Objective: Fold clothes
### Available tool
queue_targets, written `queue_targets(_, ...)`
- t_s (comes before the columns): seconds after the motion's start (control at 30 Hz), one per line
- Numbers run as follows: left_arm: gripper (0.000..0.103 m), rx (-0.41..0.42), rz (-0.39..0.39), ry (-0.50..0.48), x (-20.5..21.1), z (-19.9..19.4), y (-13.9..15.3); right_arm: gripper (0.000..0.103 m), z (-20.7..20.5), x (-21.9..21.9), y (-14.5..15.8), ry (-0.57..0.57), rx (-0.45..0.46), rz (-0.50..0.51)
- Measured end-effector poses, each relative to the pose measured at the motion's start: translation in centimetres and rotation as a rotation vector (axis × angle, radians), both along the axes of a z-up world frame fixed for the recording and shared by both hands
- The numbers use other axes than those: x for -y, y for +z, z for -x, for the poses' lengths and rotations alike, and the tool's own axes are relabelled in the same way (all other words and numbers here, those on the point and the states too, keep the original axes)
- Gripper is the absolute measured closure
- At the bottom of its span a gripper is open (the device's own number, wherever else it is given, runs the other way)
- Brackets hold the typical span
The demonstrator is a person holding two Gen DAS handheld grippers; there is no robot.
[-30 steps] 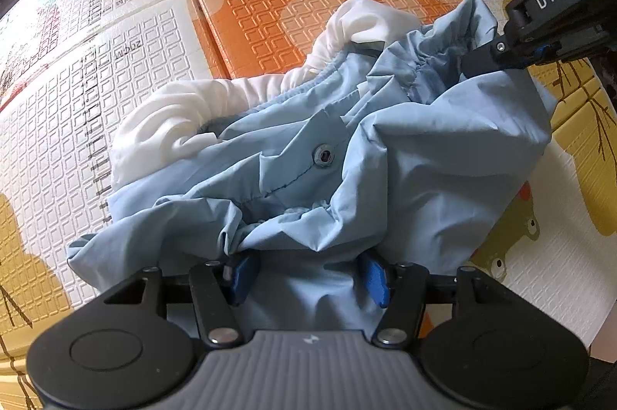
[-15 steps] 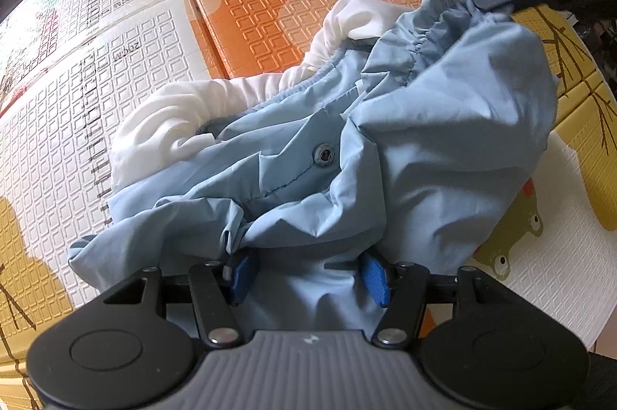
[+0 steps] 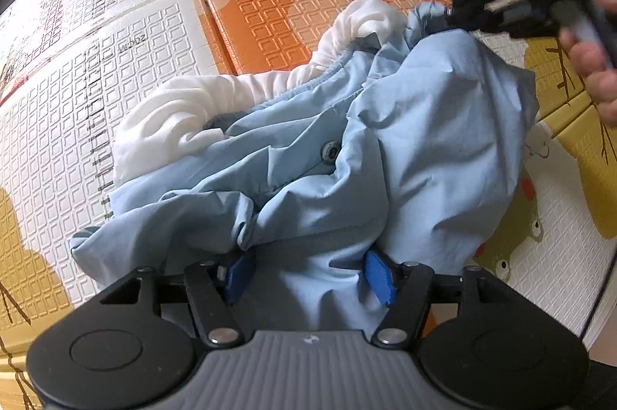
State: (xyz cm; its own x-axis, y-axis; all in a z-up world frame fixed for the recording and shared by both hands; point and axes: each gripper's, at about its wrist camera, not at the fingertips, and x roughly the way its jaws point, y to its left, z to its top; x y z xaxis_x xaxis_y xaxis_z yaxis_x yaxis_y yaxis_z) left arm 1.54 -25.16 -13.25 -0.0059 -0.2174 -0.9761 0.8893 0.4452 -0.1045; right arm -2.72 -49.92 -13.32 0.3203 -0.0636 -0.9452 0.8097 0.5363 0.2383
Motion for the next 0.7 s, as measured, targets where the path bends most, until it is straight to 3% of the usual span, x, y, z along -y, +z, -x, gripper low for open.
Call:
queue_targets(0.17, 0.037, -0.005, 0.008, 0.012, -0.3, -0.2, 0.2, 0.099, 0.1, 0.1, -0.1, 0.04, 0.018, -0.003)
queue_targets(0.4, 0.038, -0.005, 0.015, 0.02, -0.5, -0.1, 0.5, 0.081, 1.4, -1.1, 4.8, 0.155, 0.13, 0.054)
queue_targets(0.57, 0.039, -0.02, 0.025, 0.05, -0.6, -0.3, 0.7, 0.081, 3.5, -3.4, 9.1, 0.257, 0.211, 0.16)
queue_targets(0.7, 0.038, -0.018, 0.025, 0.058, -0.6, -0.1, 0.6, 0.086, 5.4, -6.9, 11.2, 0.362, 0.243, 0.265)
